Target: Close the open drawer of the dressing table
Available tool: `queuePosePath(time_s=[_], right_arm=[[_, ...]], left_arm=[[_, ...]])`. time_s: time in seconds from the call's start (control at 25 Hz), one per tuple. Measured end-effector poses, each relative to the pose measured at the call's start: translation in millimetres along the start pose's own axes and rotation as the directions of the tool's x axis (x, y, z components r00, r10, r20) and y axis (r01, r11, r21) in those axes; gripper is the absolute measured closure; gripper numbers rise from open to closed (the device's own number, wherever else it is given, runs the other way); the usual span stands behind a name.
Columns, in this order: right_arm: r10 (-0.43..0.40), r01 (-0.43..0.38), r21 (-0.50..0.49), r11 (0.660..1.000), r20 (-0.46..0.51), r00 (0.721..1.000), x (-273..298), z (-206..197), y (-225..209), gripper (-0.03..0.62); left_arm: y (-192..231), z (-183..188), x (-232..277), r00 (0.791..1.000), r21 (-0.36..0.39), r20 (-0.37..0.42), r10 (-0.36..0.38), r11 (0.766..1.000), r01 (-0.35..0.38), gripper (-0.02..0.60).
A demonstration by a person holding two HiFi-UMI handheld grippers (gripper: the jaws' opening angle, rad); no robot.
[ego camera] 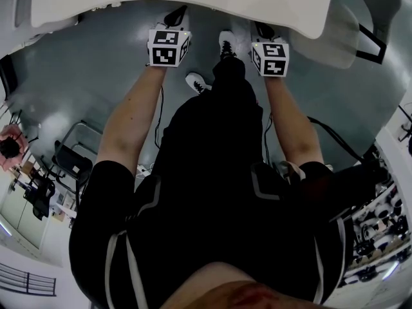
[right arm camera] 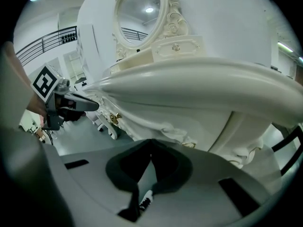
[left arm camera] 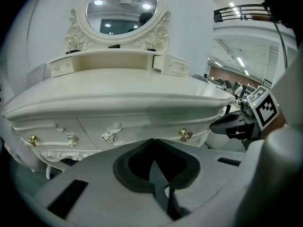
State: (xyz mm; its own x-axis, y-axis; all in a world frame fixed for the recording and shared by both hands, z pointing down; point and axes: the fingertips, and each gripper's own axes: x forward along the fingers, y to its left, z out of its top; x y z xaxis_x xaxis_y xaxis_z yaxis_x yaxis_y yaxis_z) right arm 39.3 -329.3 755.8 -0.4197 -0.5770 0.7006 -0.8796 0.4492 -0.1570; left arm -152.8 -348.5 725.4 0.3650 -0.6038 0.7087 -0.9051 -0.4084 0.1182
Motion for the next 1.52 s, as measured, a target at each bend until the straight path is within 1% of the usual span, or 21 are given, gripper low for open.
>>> queuePosePath(time_s=[0.12, 0.24, 0.4, 0.6, 0.68, 0.84, 1.0, 1.2, 1.32, 1.4, 1.52], right_arm=[[-0.004, 0.004, -0.017, 1.0, -0.004, 1.0, -3, 2, 1, 0.589], [0.024, -0.024, -0.012, 1.0, -0.004, 1.0, -11, 4, 9, 0.589], [0.033, -0.033, -0.007, 0.999, 0.007, 0.999, -30, 11, 21, 0.589], [0.039, -0.038, -0.03, 0.999, 0.041, 0.998, -62, 27, 37, 0.589], [0.039, -0.037, -0.04, 0.999, 0.064, 0.997, -75, 38, 42, 0.589], [0.055, -0.046, -0.096, 0.994, 0.086, 0.995, -100, 55, 55, 0.589], [0.056, -0.042, -0.112, 0.993, 0.125, 0.991, -127, 78, 68, 0.589], [0.075, -0.047, -0.143, 0.989, 0.195, 0.978, -168, 115, 92, 0.589], [0.069, -0.034, -0.147, 0.989, 0.244, 0.967, -191, 141, 103, 0.589], [0.071, -0.029, -0.151, 0.988, 0.279, 0.958, -207, 159, 111, 0.589], [0.085, -0.032, -0.167, 0.985, 0.325, 0.942, -236, 177, 126, 0.589]], left_arm=[[-3, 3, -10, 1.0, -0.006, 0.018, -0.004, 1.0, 0.004, 0.577], [-8, 10, -29, 0.999, -0.01, 0.049, -0.012, 1.0, 0.013, 0.577], [-10, 18, -58, 0.995, -0.015, 0.103, -0.015, 1.0, 0.017, 0.577], [-15, 26, -94, 0.986, -0.021, 0.163, -0.019, 1.0, 0.023, 0.577], [-18, 32, -109, 0.98, -0.024, 0.198, -0.027, 0.999, 0.033, 0.577], [-28, 44, -137, 0.967, -0.009, 0.253, -0.036, 0.999, 0.04, 0.577], [-38, 59, -165, 0.953, 0.003, 0.3, -0.054, 0.998, 0.056, 0.577], [-45, 75, -204, 0.931, -0.035, 0.358, -0.075, 0.995, 0.094, 0.577], [-47, 91, -227, 0.909, -0.044, 0.405, -0.101, 0.991, 0.13, 0.577], [-47, 104, -244, 0.895, -0.033, 0.43, -0.121, 0.988, 0.149, 0.578], [-52, 117, -271, 0.887, 0.02, 0.443, -0.134, 0.99, 0.139, 0.578]])
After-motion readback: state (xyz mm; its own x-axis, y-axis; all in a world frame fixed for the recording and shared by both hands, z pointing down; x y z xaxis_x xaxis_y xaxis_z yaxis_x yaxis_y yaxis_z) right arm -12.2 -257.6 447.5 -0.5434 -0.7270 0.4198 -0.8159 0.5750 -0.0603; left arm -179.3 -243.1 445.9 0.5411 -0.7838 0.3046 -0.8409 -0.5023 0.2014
